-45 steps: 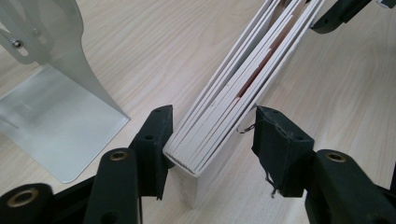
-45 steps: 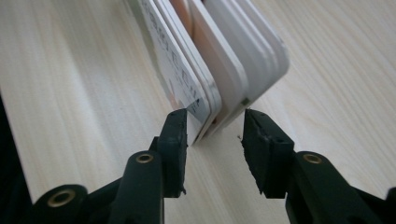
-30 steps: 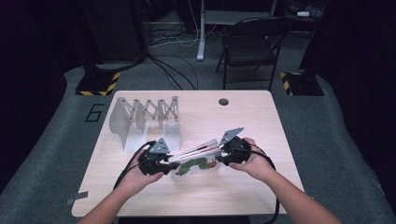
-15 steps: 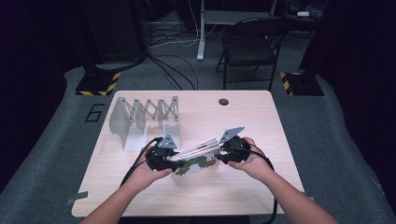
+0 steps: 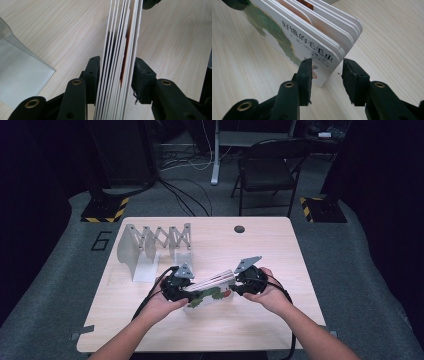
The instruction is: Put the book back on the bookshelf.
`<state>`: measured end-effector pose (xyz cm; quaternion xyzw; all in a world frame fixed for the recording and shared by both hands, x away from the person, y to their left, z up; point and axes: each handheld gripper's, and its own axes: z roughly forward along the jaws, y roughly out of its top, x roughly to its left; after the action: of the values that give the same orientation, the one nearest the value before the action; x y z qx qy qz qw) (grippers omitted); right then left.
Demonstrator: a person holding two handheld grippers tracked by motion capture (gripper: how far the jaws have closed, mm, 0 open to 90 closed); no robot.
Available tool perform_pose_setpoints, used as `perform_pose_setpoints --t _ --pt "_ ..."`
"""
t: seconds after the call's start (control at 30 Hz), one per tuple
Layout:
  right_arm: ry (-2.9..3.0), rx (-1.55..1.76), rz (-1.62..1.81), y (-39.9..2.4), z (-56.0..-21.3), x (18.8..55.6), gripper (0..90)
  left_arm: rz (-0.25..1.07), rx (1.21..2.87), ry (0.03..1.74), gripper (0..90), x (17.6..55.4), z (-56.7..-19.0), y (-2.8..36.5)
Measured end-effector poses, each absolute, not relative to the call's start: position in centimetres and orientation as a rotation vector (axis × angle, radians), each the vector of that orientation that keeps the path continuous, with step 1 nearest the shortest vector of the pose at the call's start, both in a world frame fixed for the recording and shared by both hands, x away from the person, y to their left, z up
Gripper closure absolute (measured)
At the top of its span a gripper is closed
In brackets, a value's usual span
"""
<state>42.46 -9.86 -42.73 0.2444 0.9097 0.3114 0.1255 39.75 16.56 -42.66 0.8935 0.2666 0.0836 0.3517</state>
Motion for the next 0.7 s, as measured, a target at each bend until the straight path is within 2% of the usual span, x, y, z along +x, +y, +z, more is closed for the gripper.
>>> perform_pose_setpoints --t 0.43,0.5,0.57,0.6,0.7 --pt "2.658 0.703 0.918 -9.12 -42.74 42.35 60.4 0.213 2.325 0.689 62.5 39.68 -43.10 16.18" --pt "2.659 0.704 0.926 -9.12 -42.75 42.38 60.6 0.205 2.320 0.698 58.6 39.69 -43.16 16.25" --pt "2.666 0.703 0.931 -9.07 -42.76 42.35 60.6 0.168 2.328 0.710 47.3 39.65 -43.40 16.18" --pt "2.673 0.687 0.917 -9.07 -42.74 42.36 60.6 0.191 2.341 0.705 43.2 39.57 -43.46 16.15" --pt "2.679 0.686 0.902 -8.84 -42.85 42.32 60.3 0.185 2.349 0.701 39.8 39.40 -43.57 16.20"
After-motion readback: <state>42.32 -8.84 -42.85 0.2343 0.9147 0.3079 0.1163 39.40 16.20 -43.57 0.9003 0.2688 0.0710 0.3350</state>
